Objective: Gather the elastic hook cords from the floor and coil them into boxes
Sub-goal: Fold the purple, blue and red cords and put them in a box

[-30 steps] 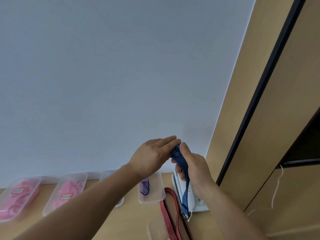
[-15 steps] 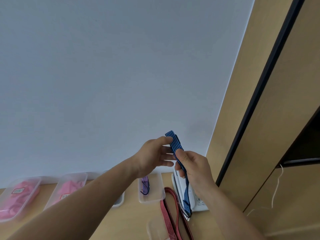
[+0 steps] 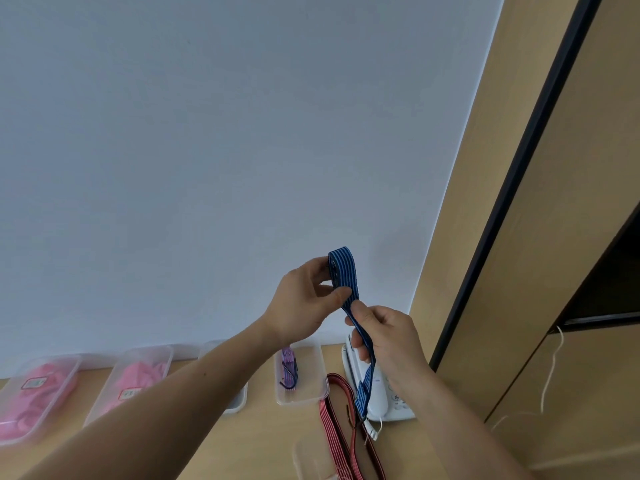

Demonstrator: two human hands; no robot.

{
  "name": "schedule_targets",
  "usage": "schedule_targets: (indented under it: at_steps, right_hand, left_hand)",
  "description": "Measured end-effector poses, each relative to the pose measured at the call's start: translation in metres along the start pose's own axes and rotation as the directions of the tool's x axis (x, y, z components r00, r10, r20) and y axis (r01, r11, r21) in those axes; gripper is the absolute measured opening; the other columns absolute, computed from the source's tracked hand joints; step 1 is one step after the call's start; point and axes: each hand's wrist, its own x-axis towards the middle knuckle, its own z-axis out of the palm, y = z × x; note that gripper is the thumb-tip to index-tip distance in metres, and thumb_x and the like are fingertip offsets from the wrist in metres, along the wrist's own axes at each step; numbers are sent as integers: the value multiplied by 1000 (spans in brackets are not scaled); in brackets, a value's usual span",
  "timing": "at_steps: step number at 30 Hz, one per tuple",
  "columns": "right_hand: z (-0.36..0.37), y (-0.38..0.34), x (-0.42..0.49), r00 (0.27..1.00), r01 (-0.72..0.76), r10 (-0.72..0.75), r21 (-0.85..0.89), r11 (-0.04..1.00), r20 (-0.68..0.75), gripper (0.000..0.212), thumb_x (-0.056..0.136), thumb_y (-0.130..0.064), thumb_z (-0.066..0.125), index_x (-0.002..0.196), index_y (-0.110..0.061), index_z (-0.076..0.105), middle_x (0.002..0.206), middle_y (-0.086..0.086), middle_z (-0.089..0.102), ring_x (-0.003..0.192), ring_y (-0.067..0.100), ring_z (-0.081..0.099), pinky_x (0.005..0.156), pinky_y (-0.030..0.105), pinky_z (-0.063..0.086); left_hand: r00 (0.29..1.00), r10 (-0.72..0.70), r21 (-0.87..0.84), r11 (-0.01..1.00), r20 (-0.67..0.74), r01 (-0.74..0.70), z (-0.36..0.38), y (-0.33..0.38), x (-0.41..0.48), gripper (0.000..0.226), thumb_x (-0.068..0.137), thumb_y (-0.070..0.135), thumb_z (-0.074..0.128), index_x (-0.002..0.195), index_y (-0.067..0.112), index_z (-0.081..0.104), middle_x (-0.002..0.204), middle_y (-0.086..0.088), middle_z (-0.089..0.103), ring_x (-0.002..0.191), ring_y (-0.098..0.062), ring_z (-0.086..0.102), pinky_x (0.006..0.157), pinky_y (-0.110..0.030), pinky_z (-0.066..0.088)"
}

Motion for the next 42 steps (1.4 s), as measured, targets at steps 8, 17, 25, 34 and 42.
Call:
schedule_targets:
  at_steps: [8,17,25,34,42]
  right_hand:
    - [1,-7,-3,1000,-13,10,136,991,25,71,80,-71,50,81,-3,71,59,11,61,46,18,50,46,26,42]
    - [9,-9,-5,1000,-12,12,179,984,2,68,74,-67,59,84,-1,72,59,10,60,46,18,48,46,24,42]
    - [4,-10,-3,997,73,-71,168,983,-16,57,81,-58,58,88,-3,69,64,4,64,50,16,53,50,25,42]
    - [6,-6,-5,992,71,-79,77,995,102,44,83,-49,56,97,-8,66,77,3,72,60,17,61,63,28,53]
    - [-1,0,-4,976,-73,61,50,996,207,14,98,-12,56,109,-7,64,88,13,76,73,27,72,61,26,54]
  left_hand:
    - [900,429,551,735,75,-396,0,-14,-11,44,91,15,64,134,14,54,110,4,70,83,-16,66,76,-34,57]
    - [668,708,757,302,228,-579,-6,-27,-4,49,80,-3,76,127,2,64,128,-17,65,113,-32,66,85,-39,60]
    - [965,-261,36,965,30,260,-5,-9,-5,63,91,37,56,149,18,39,124,4,65,111,-11,62,102,-43,50]
    - [922,-321,-341,860,215,379,-5,4,-1,37,81,38,67,104,9,71,100,-8,76,94,-21,72,89,-41,52]
    - [995,-103,-151,983,12,104,-1,3,-5,39,81,16,76,115,28,59,108,6,72,90,-10,72,77,-28,57]
